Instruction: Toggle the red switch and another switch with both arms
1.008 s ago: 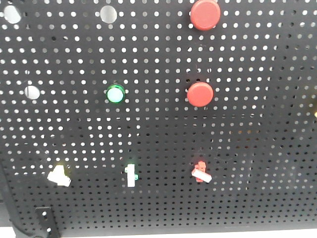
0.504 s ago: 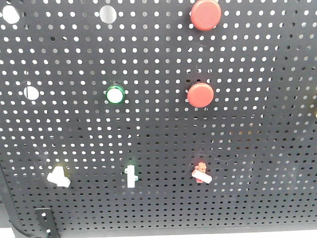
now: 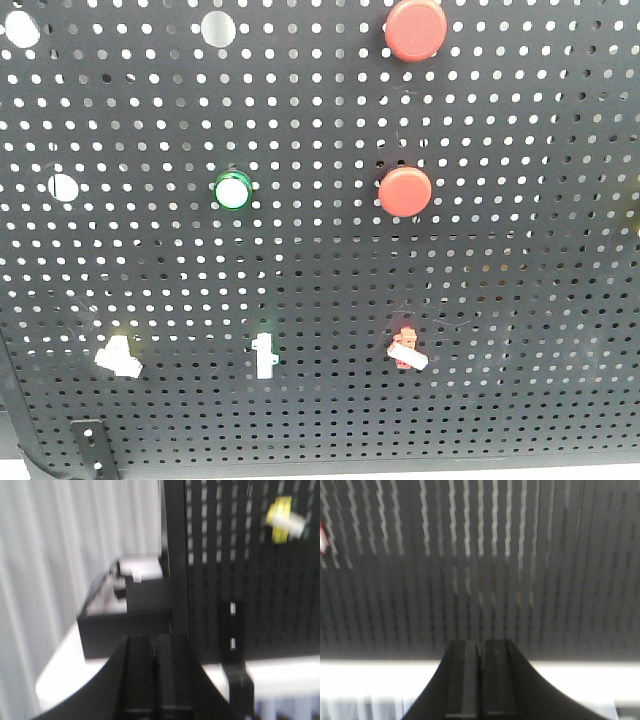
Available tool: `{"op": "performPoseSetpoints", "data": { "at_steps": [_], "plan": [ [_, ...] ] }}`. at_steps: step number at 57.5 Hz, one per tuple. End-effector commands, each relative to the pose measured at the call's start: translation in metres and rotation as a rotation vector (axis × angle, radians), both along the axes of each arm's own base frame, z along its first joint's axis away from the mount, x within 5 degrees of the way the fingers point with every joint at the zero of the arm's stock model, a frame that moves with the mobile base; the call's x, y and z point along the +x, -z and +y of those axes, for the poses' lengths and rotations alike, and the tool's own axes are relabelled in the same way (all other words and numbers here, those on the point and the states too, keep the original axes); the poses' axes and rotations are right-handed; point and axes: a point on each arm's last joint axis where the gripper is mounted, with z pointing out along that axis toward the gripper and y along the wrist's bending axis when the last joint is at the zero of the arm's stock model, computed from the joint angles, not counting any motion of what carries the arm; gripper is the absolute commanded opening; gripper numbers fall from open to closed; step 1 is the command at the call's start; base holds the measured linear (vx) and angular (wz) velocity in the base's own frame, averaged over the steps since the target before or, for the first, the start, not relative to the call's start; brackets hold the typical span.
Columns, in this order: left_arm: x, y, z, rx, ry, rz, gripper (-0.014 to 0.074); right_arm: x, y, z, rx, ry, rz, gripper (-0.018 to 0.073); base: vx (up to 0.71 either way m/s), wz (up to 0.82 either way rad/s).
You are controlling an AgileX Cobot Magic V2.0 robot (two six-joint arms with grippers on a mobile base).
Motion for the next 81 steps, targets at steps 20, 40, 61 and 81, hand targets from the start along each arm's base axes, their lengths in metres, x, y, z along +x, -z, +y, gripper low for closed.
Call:
{"op": "performPoseSetpoints", "data": {
  "at_steps": [20,40,61,81],
  "plan": [
    [-0.023,-0.129,-0.002,0.079,-0.008,-0.353,0.0003,-0.002,-0.137,0.0,-0.025,0.006,-0.213,-0.0006,0.0,0.0],
    [0.034,-0.141,0.0,0.047,0.003,-0.142,0.0003,0.056,-0.136,0.003,-0.049,0.002,-0.004,-0.0006,0.0,0.0],
    [0.092,-0.127,-0.022,0.192,0.174,-0.096,0.0003,0.074,-0.131,0.004,-0.05,-0.008,0.025,-0.0006,0.0,0.0],
    [0.138,-0.118,-0.063,0.146,0.396,-0.078,0.0003,0.074,-0.131,0.004,-0.05,-0.008,0.023,-0.0006,0.0,0.0]
  ]
}}
